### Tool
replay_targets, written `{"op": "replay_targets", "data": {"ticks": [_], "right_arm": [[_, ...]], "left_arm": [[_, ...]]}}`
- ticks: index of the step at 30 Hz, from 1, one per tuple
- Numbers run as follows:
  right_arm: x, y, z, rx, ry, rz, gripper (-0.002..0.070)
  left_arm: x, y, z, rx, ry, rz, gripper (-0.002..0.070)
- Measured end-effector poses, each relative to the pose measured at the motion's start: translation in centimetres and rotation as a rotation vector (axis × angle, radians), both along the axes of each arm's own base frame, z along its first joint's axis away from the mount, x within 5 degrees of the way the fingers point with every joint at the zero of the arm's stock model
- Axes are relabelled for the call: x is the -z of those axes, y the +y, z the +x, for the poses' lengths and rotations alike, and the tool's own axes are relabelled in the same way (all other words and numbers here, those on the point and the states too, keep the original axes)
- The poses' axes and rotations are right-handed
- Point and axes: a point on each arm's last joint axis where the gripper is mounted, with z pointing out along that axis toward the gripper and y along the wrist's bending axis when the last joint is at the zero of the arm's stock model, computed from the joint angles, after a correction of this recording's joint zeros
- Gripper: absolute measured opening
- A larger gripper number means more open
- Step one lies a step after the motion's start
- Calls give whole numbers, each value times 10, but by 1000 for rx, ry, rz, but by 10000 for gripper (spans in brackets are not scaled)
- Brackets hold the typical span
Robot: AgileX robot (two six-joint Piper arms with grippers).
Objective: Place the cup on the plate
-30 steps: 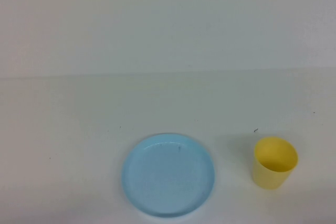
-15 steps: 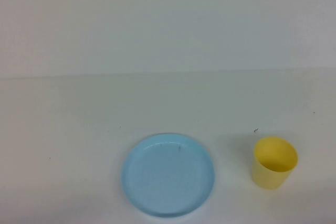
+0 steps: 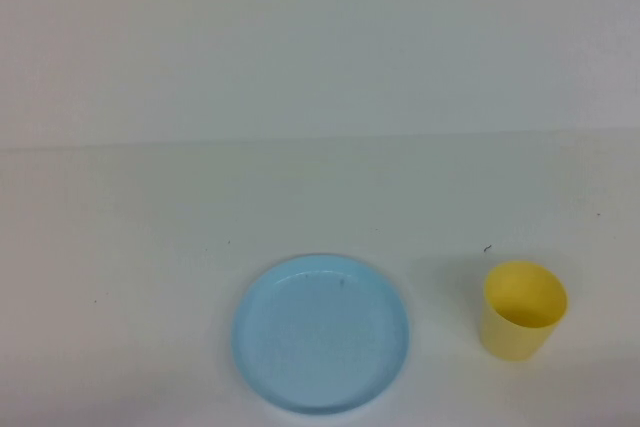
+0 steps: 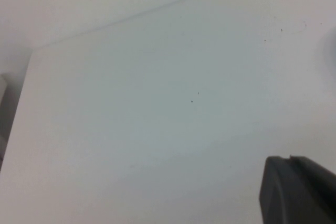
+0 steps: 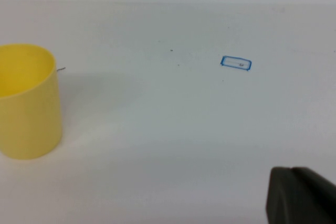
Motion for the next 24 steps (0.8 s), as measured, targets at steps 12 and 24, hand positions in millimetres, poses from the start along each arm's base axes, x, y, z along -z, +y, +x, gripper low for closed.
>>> {"op": "replay_targets", "data": {"ticks": [12, 24], "right_arm": [[0, 0, 0, 0, 0, 0, 0], [0, 0, 0, 1, -2, -7, 0]], "left_arm": [[0, 1, 0, 1, -10, 51, 1], [-27, -1, 4, 33, -314, 105, 1]]}}
